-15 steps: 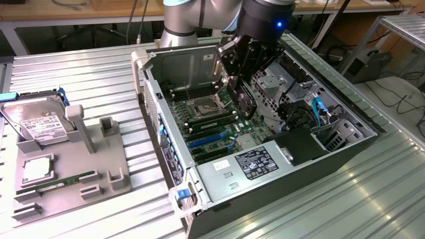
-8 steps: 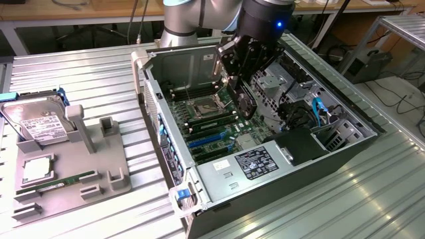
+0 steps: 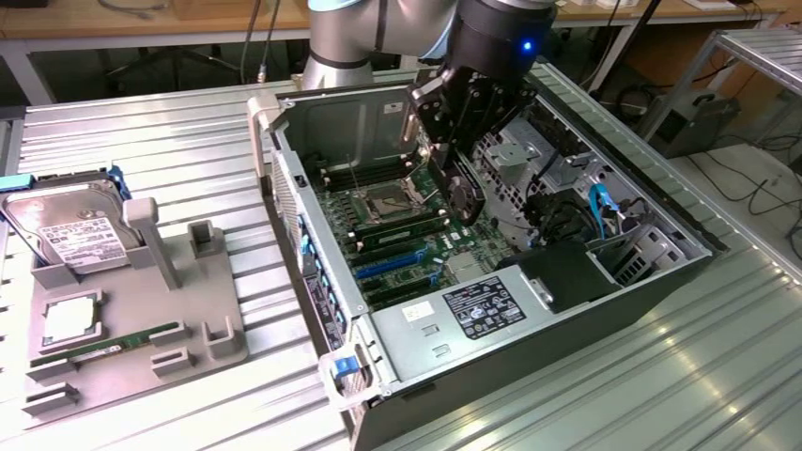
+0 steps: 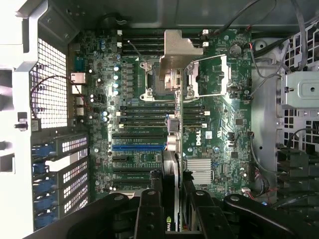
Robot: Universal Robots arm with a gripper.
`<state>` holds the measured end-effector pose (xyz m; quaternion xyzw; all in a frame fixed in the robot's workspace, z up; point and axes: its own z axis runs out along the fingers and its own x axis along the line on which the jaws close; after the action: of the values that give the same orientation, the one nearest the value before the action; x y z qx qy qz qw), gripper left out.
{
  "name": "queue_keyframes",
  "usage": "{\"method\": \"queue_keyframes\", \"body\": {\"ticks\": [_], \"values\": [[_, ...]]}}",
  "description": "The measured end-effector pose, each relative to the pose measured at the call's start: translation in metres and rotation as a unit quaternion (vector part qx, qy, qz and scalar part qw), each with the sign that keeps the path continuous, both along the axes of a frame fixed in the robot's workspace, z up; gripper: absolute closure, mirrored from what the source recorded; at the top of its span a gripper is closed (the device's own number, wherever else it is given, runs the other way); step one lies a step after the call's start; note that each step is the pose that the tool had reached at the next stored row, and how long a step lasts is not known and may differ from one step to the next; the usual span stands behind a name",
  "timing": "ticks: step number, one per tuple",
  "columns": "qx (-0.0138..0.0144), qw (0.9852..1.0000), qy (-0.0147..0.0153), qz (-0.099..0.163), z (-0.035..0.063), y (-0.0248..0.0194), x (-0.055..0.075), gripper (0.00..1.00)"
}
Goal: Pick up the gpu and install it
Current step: 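Insert the gpu into the slot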
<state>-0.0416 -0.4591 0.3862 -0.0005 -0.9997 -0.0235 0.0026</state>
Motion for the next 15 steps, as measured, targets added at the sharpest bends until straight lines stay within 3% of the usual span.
{"method": "queue_keyframes", "body": {"ticks": [2, 5, 6, 12, 13, 14, 15], "values": [[0.0000, 0.9996, -0.0018, 0.027, -0.0001, 0.0000, 0.0001, 0.74], [0.0000, 0.9970, -0.0056, 0.077, -0.0002, 0.0000, 0.0001, 0.74], [0.0000, 0.9950, -0.0074, 0.100, -0.0003, 0.0000, 0.0001, 0.74], [0.0000, 0.9869, -0.0117, 0.161, -0.0006, 0.0000, 0.0001, 0.74], [0.0000, 0.9847, -0.0126, 0.174, -0.0007, 0.0000, 0.0000, 0.74], [0.0000, 0.9808, -0.0141, 0.194, -0.0008, 0.0000, 0.0001, 0.74], [0.0000, 0.9790, -0.0148, 0.203, -0.0009, 0.0000, 0.0000, 0.74]]}}
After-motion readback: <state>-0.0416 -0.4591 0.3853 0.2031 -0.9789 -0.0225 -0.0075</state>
